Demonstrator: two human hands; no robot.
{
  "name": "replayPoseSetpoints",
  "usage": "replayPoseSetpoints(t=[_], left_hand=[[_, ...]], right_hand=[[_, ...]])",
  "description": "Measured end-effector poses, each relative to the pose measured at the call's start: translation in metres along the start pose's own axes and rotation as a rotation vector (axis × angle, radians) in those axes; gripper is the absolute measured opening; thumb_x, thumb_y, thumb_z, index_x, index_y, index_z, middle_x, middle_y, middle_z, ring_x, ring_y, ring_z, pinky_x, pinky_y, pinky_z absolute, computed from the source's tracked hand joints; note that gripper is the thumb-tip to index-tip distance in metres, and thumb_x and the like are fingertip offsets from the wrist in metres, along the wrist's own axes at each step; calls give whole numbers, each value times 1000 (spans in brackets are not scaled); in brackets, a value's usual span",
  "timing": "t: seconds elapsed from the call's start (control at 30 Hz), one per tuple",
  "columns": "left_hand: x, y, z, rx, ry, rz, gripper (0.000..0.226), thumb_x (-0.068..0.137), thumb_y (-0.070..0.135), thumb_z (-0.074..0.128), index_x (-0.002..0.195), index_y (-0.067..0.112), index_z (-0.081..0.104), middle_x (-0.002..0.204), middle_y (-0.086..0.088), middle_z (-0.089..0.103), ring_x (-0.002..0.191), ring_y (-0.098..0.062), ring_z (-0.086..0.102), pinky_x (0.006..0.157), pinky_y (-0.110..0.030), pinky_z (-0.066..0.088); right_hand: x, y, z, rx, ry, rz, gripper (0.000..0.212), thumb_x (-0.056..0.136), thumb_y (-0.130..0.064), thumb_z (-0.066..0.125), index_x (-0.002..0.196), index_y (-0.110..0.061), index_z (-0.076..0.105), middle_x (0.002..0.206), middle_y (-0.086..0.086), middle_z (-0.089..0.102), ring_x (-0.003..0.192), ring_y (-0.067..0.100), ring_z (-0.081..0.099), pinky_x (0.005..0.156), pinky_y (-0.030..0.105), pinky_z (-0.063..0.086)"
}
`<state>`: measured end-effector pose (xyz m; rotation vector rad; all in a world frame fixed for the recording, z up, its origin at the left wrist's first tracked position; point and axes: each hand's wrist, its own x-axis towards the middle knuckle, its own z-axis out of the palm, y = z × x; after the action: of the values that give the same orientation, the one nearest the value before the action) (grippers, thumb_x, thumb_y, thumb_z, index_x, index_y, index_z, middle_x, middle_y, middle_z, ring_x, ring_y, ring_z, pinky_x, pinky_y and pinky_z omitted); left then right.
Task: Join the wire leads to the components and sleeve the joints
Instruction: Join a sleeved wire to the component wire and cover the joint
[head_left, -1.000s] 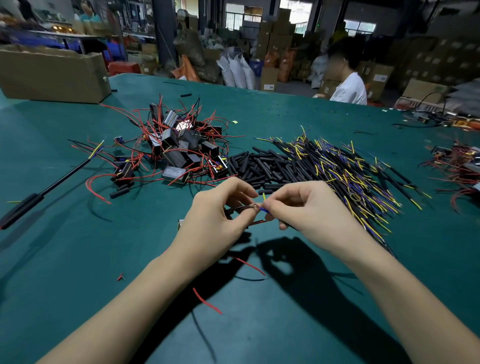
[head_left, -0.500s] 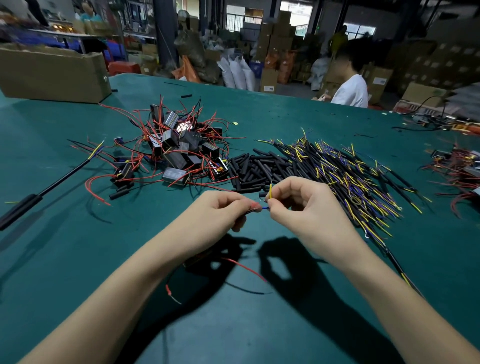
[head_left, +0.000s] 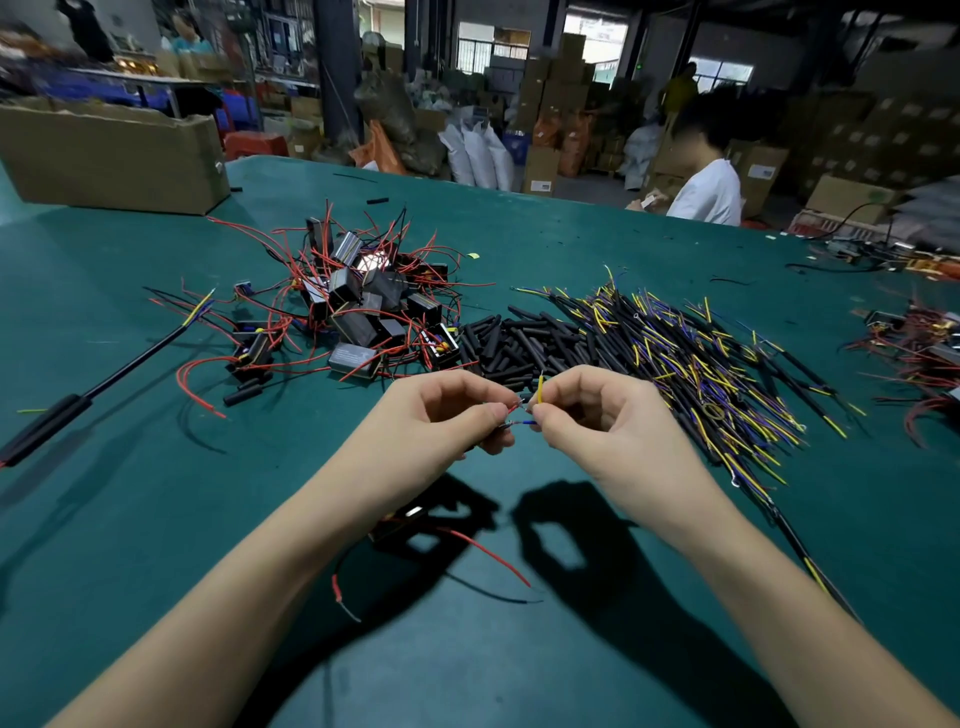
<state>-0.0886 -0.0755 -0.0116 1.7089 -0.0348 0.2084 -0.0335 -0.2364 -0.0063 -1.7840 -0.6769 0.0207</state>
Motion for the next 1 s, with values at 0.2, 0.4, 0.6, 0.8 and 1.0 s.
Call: replayPoseSetpoints(t=[0.2, 0.4, 0.6, 0.8, 1.0], left_hand=[[0, 0, 0, -29, 15, 27, 10, 88, 7, 62, 90, 9, 71, 69, 5, 70, 67, -4, 60, 67, -9, 45], [-2, 3, 0, -41, 26, 48, 8, 84, 14, 68, 80, 17, 74, 71, 4, 72, 69, -4, 61, 70, -10, 48], [-2, 3, 1, -33, 93, 70, 15, 85, 14, 67, 72, 17, 74, 67, 2, 72, 63, -3, 61, 65, -10, 48], [-2, 5, 1, -24, 87, 48, 16, 87, 13, 65, 75, 15, 74, 67, 1, 71, 64, -5, 60, 66, -11, 48], [-3, 8, -1, -9, 82, 44, 16, 88, 13, 64, 74, 15, 73, 64, 5, 69, 60, -1, 57, 60, -8, 44]], right_hand=[[0, 2, 1, -10, 2, 2, 19, 84, -5, 66, 72, -19, 64, 72, -2, 66, 68, 12, 56, 71, 39, 49], [0, 1, 1, -17, -14, -5, 18, 84, -4, 66, 74, -19, 64, 74, 3, 68, 67, 11, 56, 68, 35, 48], [-2, 1, 4, -14, -23, -31, 20, 84, -5, 67, 72, -21, 64, 66, -9, 63, 61, 5, 52, 57, 20, 41], [-4, -2, 5, -15, -16, -108, 17, 85, -3, 66, 79, -19, 69, 76, -3, 71, 66, 7, 56, 63, 30, 46], [-4, -1, 4, -73, 14, -193, 15, 83, -4, 68, 79, -19, 69, 75, -5, 69, 72, 14, 61, 73, 20, 46]])
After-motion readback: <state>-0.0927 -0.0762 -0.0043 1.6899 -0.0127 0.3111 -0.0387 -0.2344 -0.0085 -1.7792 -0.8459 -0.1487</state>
